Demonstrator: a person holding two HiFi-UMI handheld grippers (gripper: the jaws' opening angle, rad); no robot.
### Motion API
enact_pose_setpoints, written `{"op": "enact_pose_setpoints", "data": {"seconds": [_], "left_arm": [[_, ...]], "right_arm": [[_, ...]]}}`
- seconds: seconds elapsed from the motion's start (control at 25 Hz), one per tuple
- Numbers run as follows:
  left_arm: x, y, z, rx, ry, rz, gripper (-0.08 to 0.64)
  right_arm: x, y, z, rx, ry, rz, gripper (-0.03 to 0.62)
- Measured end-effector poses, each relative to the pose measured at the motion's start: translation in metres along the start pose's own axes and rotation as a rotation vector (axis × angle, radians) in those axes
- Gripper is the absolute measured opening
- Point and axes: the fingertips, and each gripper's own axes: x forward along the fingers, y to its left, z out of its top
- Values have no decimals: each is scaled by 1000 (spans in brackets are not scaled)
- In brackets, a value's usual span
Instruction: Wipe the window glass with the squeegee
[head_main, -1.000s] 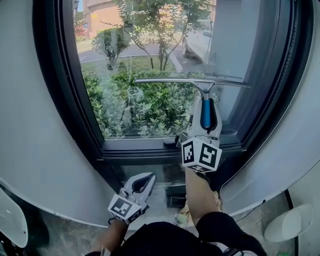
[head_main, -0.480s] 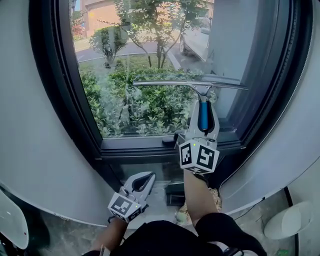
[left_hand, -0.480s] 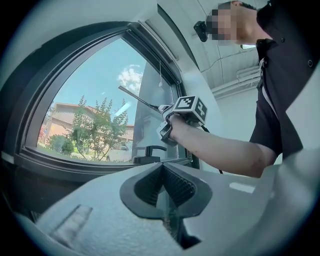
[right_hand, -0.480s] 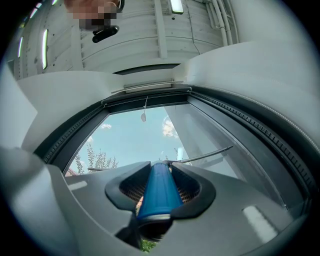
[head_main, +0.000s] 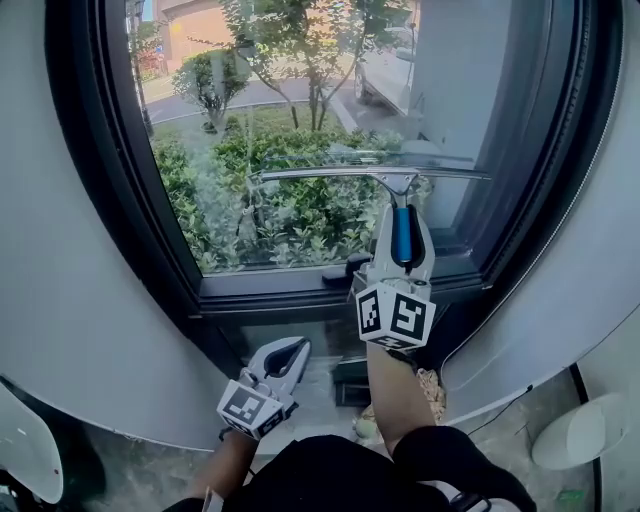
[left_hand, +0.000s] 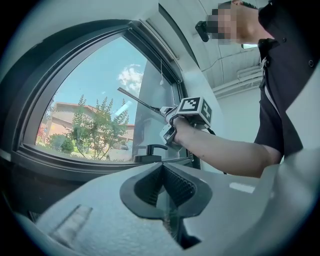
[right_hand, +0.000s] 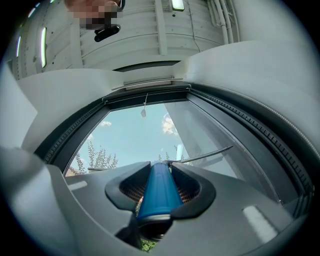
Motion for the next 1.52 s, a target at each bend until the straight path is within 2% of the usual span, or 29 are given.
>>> {"op": "enact_pose_setpoints", "data": {"seconds": [0.48,0.96,1.52], "left_arm": [[2,1,-2,8,15,-19,2],[3,-6,-10,-27,34,-42,2],[-4,-11,-23,-49,78,-28,2]], "right_arm": [[-14,-2,-15,4,37,-13,132],[-29,-5,-32,-4,95,-13,133],[-44,-10,-47,9,132,-15,133]]}}
